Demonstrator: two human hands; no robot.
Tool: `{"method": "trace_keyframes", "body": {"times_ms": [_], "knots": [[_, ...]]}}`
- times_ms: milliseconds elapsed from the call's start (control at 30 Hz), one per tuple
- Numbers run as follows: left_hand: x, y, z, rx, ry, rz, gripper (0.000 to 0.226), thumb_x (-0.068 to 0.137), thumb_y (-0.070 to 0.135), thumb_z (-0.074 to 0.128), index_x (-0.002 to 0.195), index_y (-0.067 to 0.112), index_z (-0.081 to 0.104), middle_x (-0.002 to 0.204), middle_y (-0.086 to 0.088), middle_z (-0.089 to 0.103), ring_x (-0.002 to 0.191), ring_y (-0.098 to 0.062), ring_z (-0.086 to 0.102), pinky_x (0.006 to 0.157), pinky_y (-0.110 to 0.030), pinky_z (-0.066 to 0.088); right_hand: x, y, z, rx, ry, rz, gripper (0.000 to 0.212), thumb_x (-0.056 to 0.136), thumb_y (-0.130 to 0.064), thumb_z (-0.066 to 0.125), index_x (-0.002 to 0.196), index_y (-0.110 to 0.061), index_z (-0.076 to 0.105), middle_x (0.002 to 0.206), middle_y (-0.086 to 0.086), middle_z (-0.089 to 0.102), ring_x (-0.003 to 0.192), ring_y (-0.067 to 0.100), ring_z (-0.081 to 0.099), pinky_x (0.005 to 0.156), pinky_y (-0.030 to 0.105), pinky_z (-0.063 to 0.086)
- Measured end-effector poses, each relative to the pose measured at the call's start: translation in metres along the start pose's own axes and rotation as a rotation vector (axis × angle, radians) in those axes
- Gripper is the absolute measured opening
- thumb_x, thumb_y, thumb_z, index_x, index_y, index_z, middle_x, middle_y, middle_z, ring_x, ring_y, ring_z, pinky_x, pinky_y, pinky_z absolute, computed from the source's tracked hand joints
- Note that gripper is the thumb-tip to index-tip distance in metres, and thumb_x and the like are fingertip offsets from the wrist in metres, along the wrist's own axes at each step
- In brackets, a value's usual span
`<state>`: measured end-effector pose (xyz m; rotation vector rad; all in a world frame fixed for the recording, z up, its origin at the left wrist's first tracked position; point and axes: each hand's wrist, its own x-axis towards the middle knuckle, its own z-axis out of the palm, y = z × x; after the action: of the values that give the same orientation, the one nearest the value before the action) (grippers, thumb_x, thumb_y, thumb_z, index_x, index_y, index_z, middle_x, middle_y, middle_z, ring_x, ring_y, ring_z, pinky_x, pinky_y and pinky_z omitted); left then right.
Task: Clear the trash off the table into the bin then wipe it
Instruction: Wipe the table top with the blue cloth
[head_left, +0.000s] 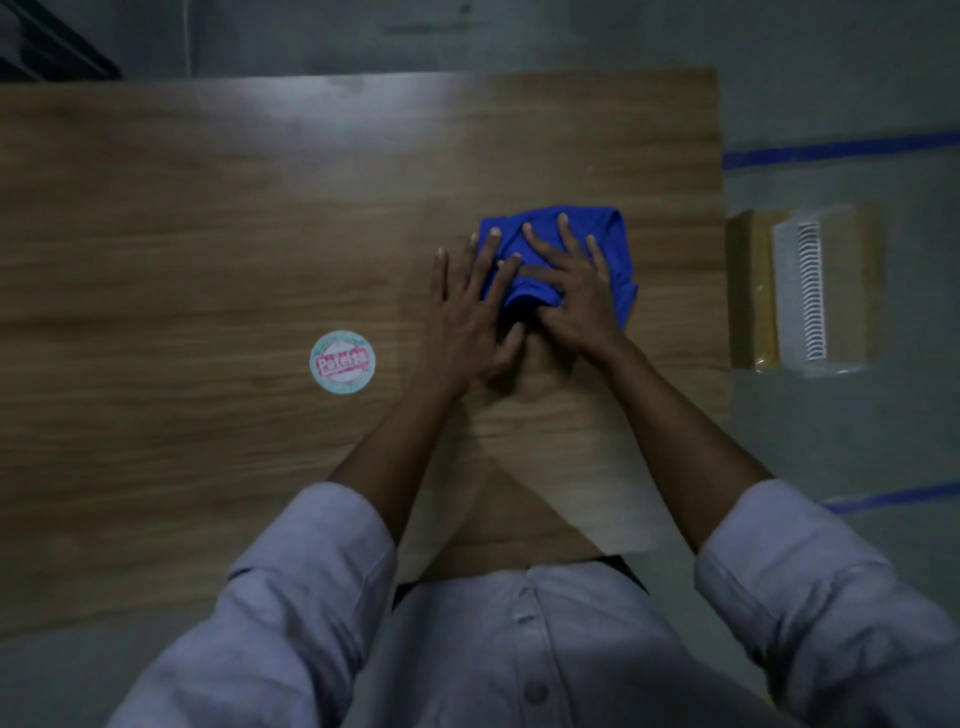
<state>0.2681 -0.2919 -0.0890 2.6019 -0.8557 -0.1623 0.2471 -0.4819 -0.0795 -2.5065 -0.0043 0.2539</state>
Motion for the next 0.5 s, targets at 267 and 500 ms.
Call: {"method": "trace_keyframes", "body": {"times_ms": [267, 500], "knots": [[-0.011, 0.037, -0.035, -0.273, 0.174, -0.218, 0.066, 0.091, 0.041, 0.058, 0.149, 0.012, 0.045, 0.153, -0.01, 0.046, 0.134, -0.03, 0.047, 0.107, -0.042, 0.035, -0.036, 0.009, -0.095, 0.338, 0.121, 0.208, 0.076, 0.07, 0.01, 0.05, 0.134, -0.029, 0.059, 0.138, -0.003, 0.058, 0.129, 0.005, 0.051, 0.113, 0.012, 0.033], [0.009, -0.016, -0.024, -0.039, 0.01, -0.245, 0.056, 0.1, 0.046, 0.044, 0.152, 0.023, 0.042, 0.166, -0.005, 0.026, 0.154, -0.025, 0.019, 0.122, -0.045, 0.013, 0.03, 0.031, -0.036, -0.2, 0.216, 0.594, 0.074, 0.09, -0.048, 0.051, 0.158, -0.047, 0.023, 0.172, -0.004, 0.006, 0.158, 0.034, -0.002, 0.12, 0.066, -0.007]]}}
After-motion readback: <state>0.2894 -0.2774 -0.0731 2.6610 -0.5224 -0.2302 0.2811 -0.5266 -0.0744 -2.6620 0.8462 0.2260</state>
